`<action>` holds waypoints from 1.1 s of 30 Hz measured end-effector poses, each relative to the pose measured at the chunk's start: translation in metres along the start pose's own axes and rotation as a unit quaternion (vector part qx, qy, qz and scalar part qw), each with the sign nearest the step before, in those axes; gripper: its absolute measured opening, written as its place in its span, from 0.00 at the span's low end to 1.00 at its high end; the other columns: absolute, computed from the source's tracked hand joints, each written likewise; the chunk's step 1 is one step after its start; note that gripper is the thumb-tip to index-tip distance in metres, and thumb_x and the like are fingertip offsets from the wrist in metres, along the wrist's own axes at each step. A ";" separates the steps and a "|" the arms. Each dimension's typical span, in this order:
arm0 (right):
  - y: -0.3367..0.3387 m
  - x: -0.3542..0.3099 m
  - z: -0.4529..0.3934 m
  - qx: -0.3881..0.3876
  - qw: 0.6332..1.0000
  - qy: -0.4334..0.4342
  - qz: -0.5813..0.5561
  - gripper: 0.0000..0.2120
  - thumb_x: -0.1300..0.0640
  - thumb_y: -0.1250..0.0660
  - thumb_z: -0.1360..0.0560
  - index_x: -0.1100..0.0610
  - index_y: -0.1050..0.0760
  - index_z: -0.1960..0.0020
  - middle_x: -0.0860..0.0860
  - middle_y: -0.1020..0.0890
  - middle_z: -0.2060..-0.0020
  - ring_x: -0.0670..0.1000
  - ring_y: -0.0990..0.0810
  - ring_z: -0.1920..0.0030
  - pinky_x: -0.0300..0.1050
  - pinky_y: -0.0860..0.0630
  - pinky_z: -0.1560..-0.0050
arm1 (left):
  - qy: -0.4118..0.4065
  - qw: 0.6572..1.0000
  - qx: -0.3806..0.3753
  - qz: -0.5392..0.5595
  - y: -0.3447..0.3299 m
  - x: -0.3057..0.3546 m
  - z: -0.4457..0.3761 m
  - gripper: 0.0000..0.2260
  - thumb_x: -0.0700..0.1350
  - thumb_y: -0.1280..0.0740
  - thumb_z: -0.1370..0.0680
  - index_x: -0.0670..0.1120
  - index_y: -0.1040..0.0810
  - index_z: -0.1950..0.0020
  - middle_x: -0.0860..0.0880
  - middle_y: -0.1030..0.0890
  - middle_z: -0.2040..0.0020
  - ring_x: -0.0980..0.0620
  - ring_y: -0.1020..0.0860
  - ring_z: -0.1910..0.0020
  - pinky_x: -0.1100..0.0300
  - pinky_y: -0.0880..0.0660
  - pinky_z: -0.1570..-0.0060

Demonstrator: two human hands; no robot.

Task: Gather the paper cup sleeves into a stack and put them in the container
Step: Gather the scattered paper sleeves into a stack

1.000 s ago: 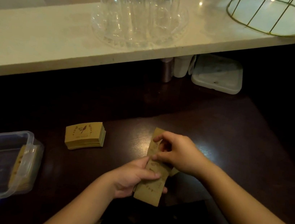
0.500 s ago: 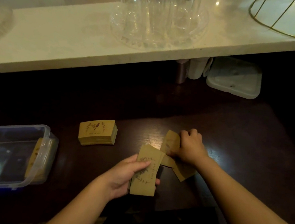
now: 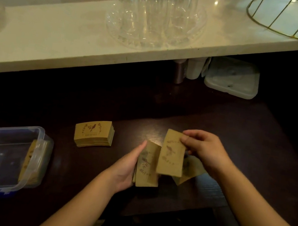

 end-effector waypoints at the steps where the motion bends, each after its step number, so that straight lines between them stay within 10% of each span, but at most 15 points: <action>1: -0.008 0.002 0.004 -0.007 1.000 0.006 0.009 0.07 0.65 0.29 0.27 0.60 0.21 0.49 0.53 0.18 0.64 0.43 0.20 0.71 0.34 0.24 0.72 | -0.003 1.000 -0.002 -0.006 -0.006 0.000 -0.002 0.24 0.62 0.37 0.26 0.48 0.19 0.39 0.41 0.18 0.40 0.42 0.20 0.43 0.45 0.23 0.44; 7: -0.035 0.028 0.012 0.041 0.991 0.052 0.120 0.10 0.59 0.26 0.29 0.57 0.22 0.49 0.48 0.20 0.70 0.46 0.22 0.73 0.42 0.24 0.67 | -0.035 0.999 0.035 0.007 -0.022 -0.003 -0.008 0.14 0.36 0.38 0.24 0.44 0.23 0.39 0.36 0.18 0.47 0.38 0.19 0.50 0.42 0.23 0.48; 14: 0.005 0.059 0.022 0.186 0.892 -0.032 0.411 0.34 0.36 0.32 0.31 0.60 0.27 0.37 0.60 0.26 0.43 0.60 0.29 0.40 0.53 0.29 0.41 | -0.027 0.995 0.091 0.042 0.001 -0.005 0.000 0.14 0.38 0.41 0.23 0.45 0.24 0.39 0.33 0.21 0.42 0.34 0.21 0.43 0.35 0.25 0.44; 19: -0.003 0.079 0.036 0.171 0.832 -0.028 0.527 0.42 0.31 0.31 0.37 0.60 0.32 0.36 0.59 0.31 0.40 0.60 0.34 0.40 0.52 0.30 0.40 | -0.048 0.988 0.142 0.041 0.011 -0.003 0.004 0.13 0.38 0.42 0.23 0.45 0.24 0.41 0.37 0.19 0.45 0.38 0.20 0.47 0.45 0.20 0.58; 33: 0.007 0.066 0.017 0.164 0.863 -0.045 0.475 0.41 0.44 0.24 0.35 0.57 0.37 0.29 0.62 0.25 0.39 0.64 0.30 0.38 0.54 0.32 0.38 | -0.056 0.981 0.177 0.053 0.014 -0.005 0.009 0.12 0.39 0.41 0.23 0.44 0.23 0.42 0.38 0.18 0.46 0.39 0.20 0.47 0.47 0.20 0.59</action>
Point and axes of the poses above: each hand's wrist, its own z-axis away from the middle knuckle, its own y-axis out of the back of the hand, x = y × z, the point moved 1 cm from there along -z, towards the middle knuckle
